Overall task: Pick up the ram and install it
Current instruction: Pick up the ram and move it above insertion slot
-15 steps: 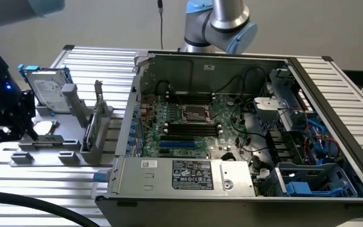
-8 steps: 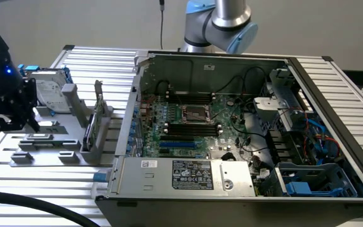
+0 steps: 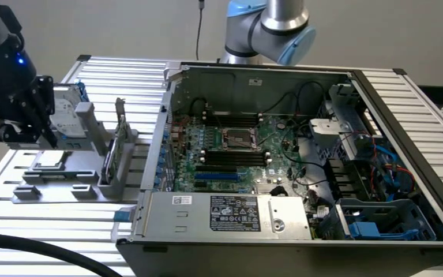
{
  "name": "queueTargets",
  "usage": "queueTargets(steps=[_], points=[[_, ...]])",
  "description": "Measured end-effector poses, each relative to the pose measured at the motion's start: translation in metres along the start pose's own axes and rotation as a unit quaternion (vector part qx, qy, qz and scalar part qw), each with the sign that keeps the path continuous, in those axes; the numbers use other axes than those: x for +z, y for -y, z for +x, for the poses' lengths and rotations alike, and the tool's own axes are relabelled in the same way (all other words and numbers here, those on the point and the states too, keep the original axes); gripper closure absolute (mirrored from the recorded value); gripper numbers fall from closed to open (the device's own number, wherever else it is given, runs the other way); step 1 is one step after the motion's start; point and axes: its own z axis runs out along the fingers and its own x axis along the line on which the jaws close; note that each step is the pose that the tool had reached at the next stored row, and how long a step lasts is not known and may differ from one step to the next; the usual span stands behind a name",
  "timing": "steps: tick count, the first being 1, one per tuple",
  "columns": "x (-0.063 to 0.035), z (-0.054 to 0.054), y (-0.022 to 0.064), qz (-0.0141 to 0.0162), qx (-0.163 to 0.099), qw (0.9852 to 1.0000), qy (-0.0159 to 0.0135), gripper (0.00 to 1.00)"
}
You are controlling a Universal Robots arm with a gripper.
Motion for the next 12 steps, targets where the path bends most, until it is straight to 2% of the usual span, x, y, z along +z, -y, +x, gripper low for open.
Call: queueTargets(steps=[4, 12], points=[[-0.0183, -0.001, 0.0134, -0.0008, -0.002, 1.0000, 0.0004, 0.86], [-0.0535, -0.004, 0.0487, -0.0031, -0.002, 1.0000, 0.0004, 0.86]])
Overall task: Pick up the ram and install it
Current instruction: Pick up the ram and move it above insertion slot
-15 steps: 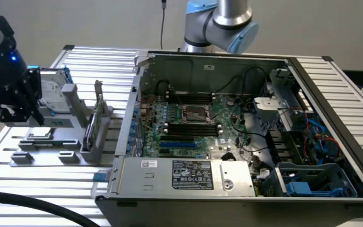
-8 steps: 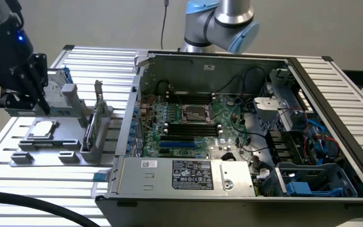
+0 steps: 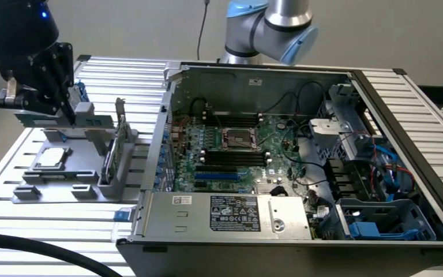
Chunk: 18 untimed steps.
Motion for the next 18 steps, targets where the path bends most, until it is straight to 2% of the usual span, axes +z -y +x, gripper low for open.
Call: queueTargets(steps=[6, 18], points=[[-0.0125, -0.002, 0.0271, -0.0001, 0.000, 1.0000, -0.0001, 0.86], [-0.0169, -0.009, 0.0813, -0.0001, 0.000, 1.0000, -0.0002, 0.86]])
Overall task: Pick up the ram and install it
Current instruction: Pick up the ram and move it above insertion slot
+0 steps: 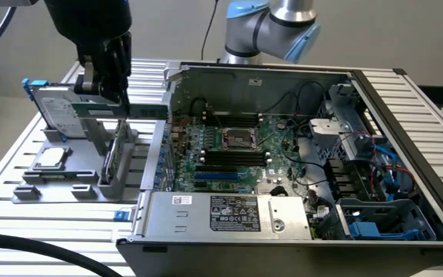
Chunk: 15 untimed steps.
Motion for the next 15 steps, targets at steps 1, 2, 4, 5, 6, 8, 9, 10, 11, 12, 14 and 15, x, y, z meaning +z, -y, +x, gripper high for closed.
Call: queueTargets(steps=[1, 2, 4, 5, 6, 8, 9, 10, 11, 12, 14, 15], points=[[-0.0001, -0.001, 0.0047, 0.0000, 0.000, 1.0000, -0.0001, 0.86], [-0.0001, -0.002, 0.0091, 0.0000, 0.000, 1.0000, -0.0002, 0.86], [-0.0002, -0.004, 0.0179, 0.0000, 0.000, 1.0000, -0.0004, 0.86], [-0.0002, -0.005, 0.0223, 0.0000, 0.000, 1.0000, -0.0006, 0.86], [-0.0003, -0.006, 0.0267, 0.0000, 0.000, 1.0000, -0.0008, 0.86], [-0.0004, -0.009, 0.0358, 0.0000, 0.000, 1.0000, -0.0012, 0.86], [-0.0004, -0.010, 0.0402, 0.0000, 0.000, 1.0000, -0.0014, 0.86], [-0.0005, -0.011, 0.0446, 0.0000, 0.000, 1.0000, -0.0016, 0.86], [-0.0005, -0.012, 0.0490, 0.0000, 0.000, 1.0000, -0.0019, 0.86], [-0.0004, -0.014, 0.0535, 0.0000, 0.000, 1.0000, -0.0022, 0.86], [-0.0003, -0.017, 0.0623, 0.0000, 0.000, 1.0000, -0.0028, 0.86], [-0.0002, -0.018, 0.0671, 0.0000, 0.000, 1.0000, -0.0031, 0.86]])
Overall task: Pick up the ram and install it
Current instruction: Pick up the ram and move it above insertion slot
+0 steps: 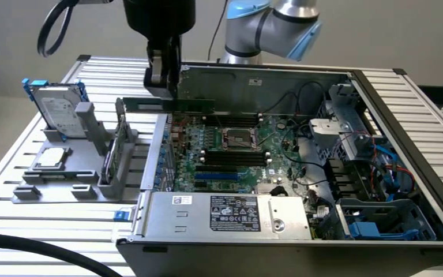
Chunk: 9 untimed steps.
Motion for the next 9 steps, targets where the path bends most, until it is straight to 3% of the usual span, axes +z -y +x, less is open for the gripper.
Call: queueTargets(steps=[9], points=[[0.0031, -0.016, 0.0389, 0.0000, 0.000, 1.0000, -0.0027, 0.86]])
